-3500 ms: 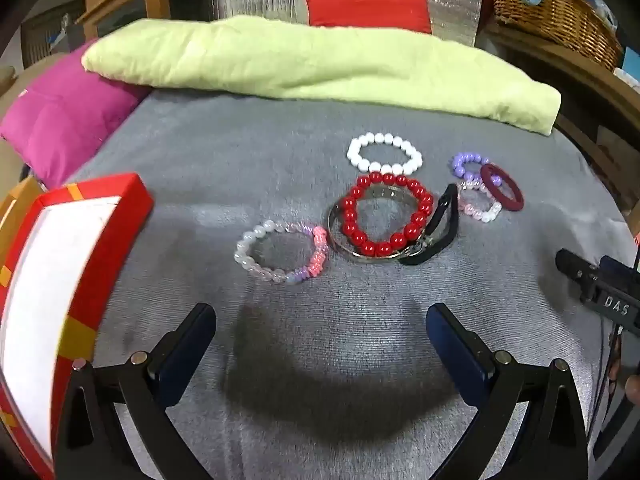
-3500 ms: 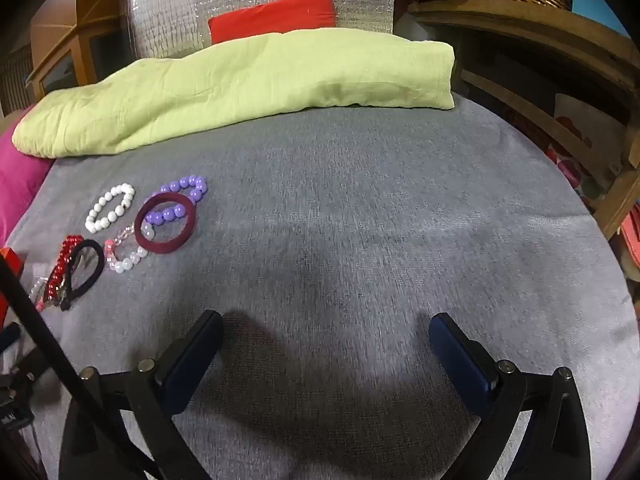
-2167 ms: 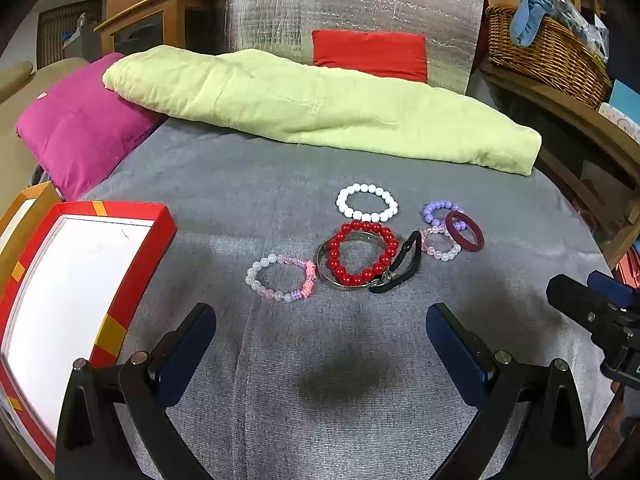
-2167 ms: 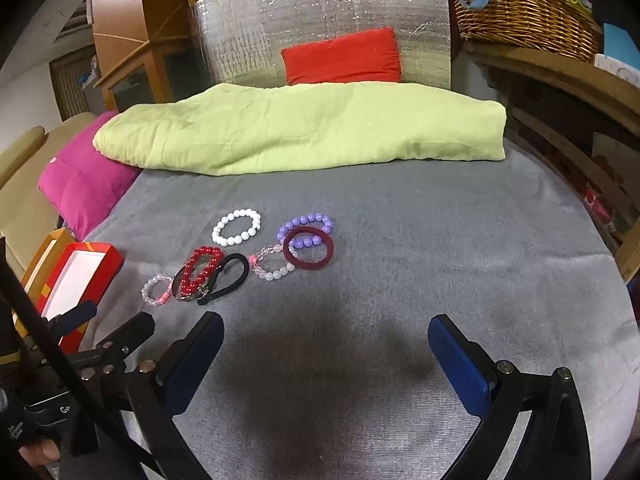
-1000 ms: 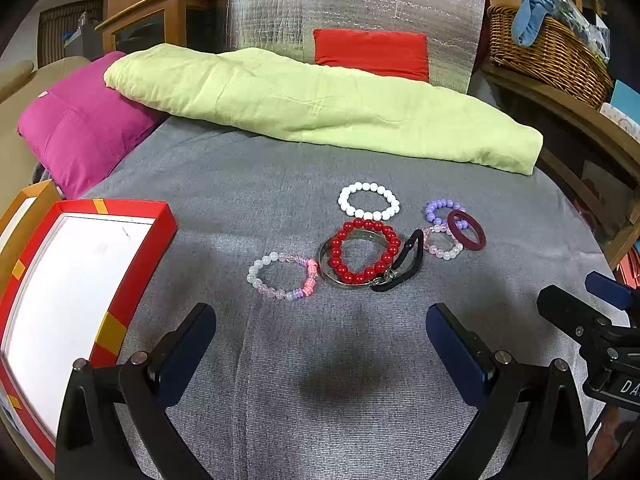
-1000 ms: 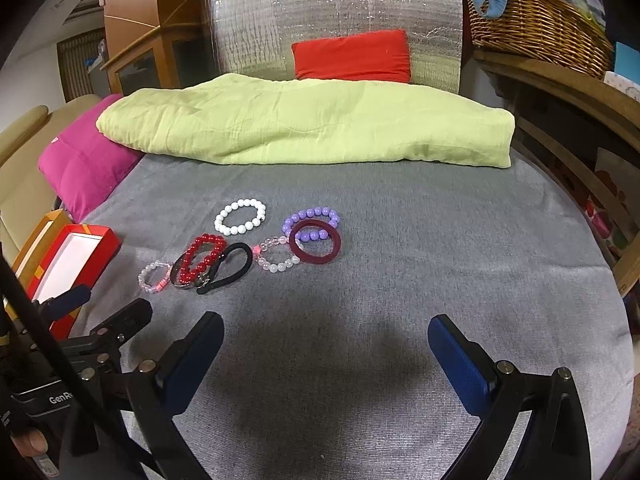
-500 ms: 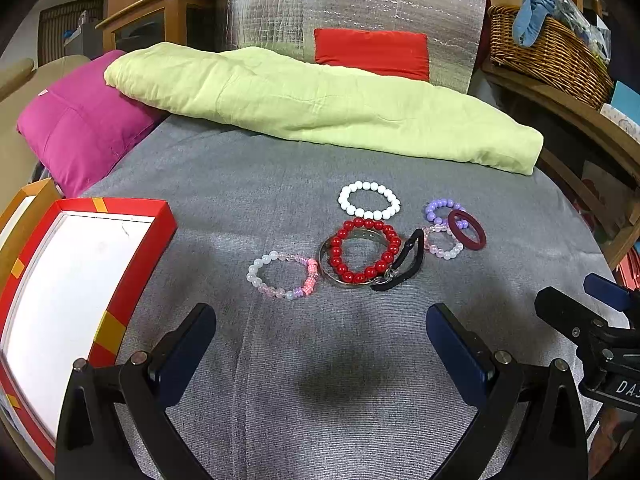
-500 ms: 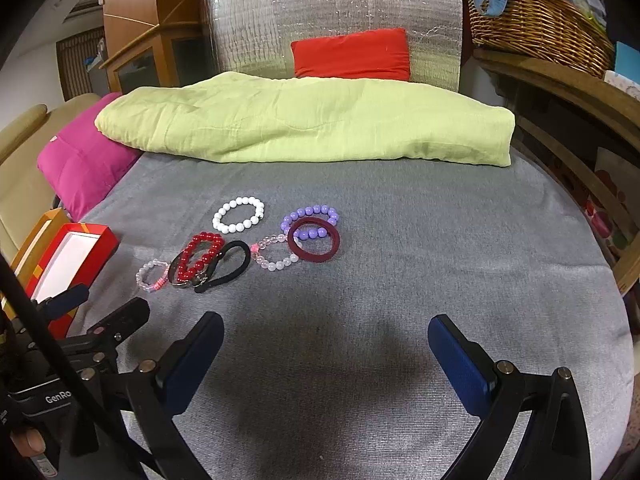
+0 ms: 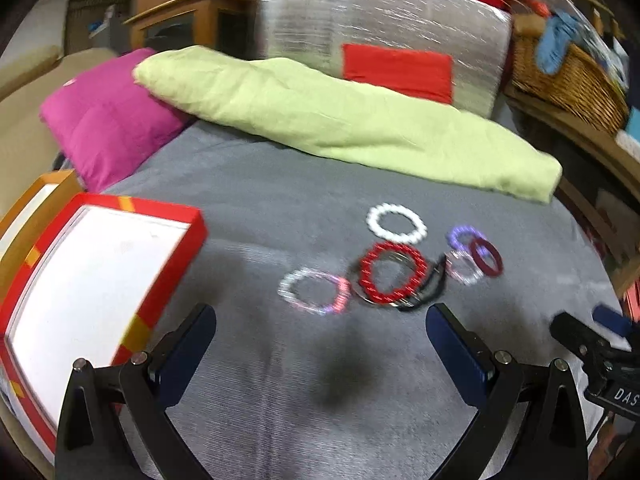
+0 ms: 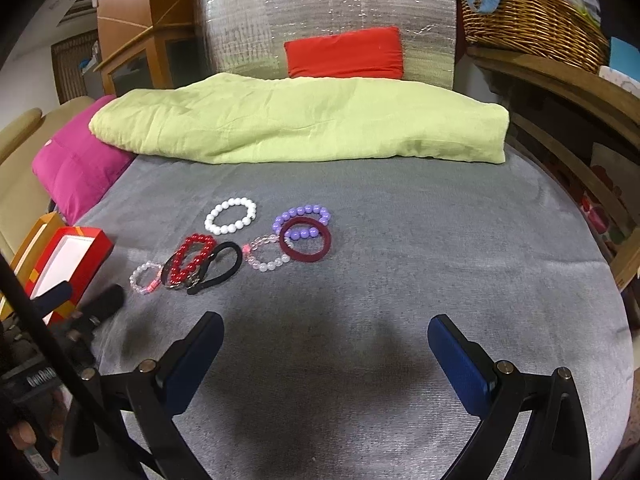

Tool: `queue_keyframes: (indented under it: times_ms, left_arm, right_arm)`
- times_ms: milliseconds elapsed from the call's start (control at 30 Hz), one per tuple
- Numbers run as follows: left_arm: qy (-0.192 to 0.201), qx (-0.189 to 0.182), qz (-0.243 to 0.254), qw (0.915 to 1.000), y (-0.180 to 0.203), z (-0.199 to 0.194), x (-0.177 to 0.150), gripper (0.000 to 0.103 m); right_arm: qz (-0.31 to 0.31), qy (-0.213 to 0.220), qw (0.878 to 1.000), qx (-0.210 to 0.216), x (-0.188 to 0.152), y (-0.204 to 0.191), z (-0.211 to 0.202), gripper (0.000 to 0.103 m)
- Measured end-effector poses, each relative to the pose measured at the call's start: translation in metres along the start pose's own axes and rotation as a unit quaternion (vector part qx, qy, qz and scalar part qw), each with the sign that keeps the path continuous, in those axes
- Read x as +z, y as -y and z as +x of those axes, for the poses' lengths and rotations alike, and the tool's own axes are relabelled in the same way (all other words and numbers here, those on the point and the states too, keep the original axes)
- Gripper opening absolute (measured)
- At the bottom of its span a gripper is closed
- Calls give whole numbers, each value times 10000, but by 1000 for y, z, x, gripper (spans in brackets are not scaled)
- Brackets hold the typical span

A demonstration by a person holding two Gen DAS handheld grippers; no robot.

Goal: Organize jewelry
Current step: 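Grasp the maroon bangle with the right gripper while the left grasps the pink-white bead bracelet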

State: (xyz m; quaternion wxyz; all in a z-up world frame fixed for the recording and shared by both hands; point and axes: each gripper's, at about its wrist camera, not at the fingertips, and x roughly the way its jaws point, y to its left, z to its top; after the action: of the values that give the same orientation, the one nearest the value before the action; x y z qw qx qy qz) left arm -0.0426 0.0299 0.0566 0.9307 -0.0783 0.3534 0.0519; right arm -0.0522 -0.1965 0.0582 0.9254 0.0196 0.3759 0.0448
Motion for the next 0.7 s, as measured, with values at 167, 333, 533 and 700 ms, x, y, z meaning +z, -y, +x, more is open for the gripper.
queue_keyframes:
  times_ms: [167, 333, 533, 700]
  left_arm:
    - [-225, 82, -430, 9988, -21, 12, 4, 103]
    - [-269, 73, -479, 9985, -24, 18, 5, 103]
    - [-345, -70, -503, 9981, -24, 25, 5, 103]
    - [-428, -116, -666, 9968, -31, 33, 5, 103]
  right_arm:
    - [220, -21, 9997, 62, -1, 11, 4, 92]
    - [562, -263, 9978, 243, 2, 24, 19, 76]
    - [729, -602, 9950, 329, 23, 22, 55, 61]
    - [642, -784, 9946, 237, 48, 7, 90, 51]
